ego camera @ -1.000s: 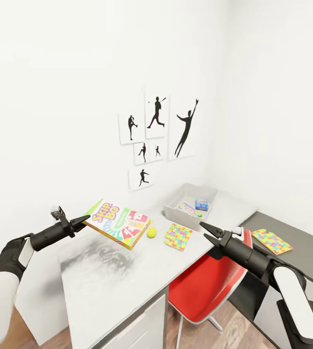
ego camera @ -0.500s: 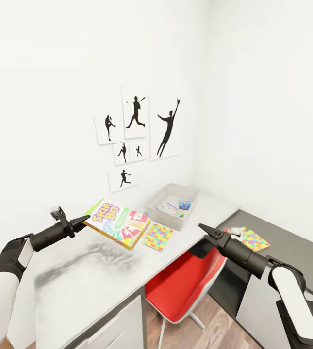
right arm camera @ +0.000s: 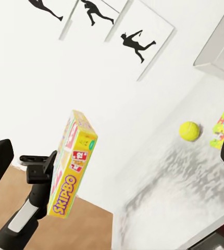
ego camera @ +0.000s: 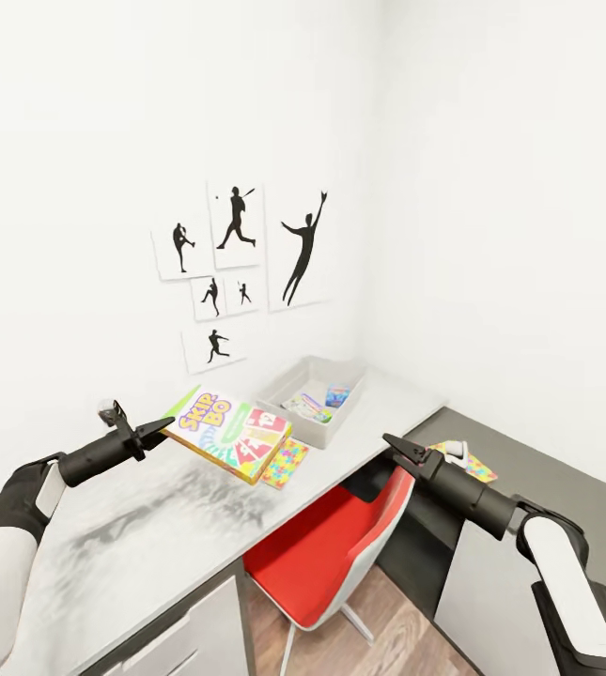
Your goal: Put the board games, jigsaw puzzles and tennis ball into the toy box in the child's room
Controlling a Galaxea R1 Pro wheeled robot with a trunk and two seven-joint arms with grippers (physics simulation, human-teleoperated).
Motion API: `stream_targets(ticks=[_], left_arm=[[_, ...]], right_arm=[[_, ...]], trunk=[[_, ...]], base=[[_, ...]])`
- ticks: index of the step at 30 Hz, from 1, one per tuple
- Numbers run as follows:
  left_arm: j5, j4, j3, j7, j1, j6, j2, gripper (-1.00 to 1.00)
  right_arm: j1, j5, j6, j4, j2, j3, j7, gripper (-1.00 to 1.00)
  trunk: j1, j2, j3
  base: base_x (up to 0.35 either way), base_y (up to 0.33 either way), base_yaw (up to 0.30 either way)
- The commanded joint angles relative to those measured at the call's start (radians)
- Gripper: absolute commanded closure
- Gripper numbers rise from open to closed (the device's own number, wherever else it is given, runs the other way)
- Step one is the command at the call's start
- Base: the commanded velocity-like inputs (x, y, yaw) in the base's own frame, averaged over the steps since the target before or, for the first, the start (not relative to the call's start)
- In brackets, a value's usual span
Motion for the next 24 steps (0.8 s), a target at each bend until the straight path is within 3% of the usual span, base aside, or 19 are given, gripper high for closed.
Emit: stream_targets(ticks=[1,24], left_arm=[[0.002,0.000,0.002,-0.003,-0.001,0.011,0.000,1.00],[0.002,0.000,0.002,-0.005,0.000,0.011,0.000,1.00]], right_arm=[[-0.001,0.006,0.005,0.000,0.000,-0.002,0.007,-1.00],[-0.001,0.006,0.003,0.001,0.002,-0.003,0.003,-1.00]], trunk=[[0.000,-0.001,-0.002],[0.000,-0.001,-0.002]], base=[[0.097,-0.117,0.000],[0.078,-0.028,0.001]])
